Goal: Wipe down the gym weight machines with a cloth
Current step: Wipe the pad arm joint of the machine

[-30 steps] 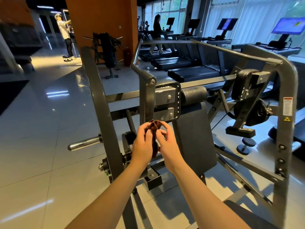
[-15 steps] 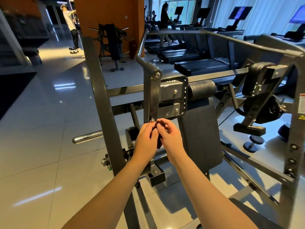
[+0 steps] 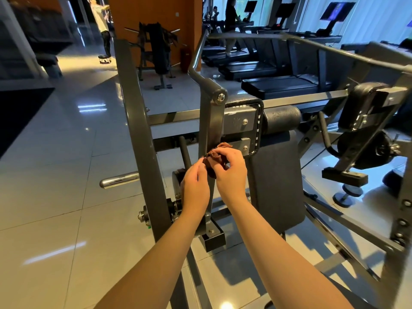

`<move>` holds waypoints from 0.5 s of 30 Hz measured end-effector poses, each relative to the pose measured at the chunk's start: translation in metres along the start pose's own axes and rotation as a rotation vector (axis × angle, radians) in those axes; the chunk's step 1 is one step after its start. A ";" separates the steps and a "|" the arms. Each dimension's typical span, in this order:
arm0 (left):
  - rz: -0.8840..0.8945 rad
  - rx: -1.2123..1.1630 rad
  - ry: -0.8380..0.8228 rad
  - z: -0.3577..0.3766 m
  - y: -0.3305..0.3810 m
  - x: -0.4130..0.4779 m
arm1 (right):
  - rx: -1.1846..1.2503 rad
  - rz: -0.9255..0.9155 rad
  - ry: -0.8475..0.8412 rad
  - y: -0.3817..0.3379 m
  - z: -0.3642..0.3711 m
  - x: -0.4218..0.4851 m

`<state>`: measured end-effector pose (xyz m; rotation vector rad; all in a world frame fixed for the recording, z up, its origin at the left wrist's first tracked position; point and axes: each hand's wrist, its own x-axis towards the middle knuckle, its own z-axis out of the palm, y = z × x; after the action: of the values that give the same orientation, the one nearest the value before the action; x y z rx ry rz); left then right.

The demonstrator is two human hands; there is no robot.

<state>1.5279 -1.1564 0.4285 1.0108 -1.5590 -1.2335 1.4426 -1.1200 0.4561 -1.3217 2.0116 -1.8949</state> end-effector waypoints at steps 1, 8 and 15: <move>-0.007 0.011 0.007 0.000 -0.002 0.000 | -0.012 -0.005 -0.009 0.002 0.000 -0.001; -0.028 0.054 -0.042 -0.005 -0.001 -0.010 | -0.113 0.203 -0.110 0.030 0.008 -0.030; -0.099 -0.117 -0.037 -0.009 0.013 -0.013 | 0.191 0.111 -0.007 -0.015 -0.006 -0.015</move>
<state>1.5391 -1.1438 0.4400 1.0041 -1.4610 -1.4020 1.4567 -1.1043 0.4630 -1.1440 1.8059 -1.9710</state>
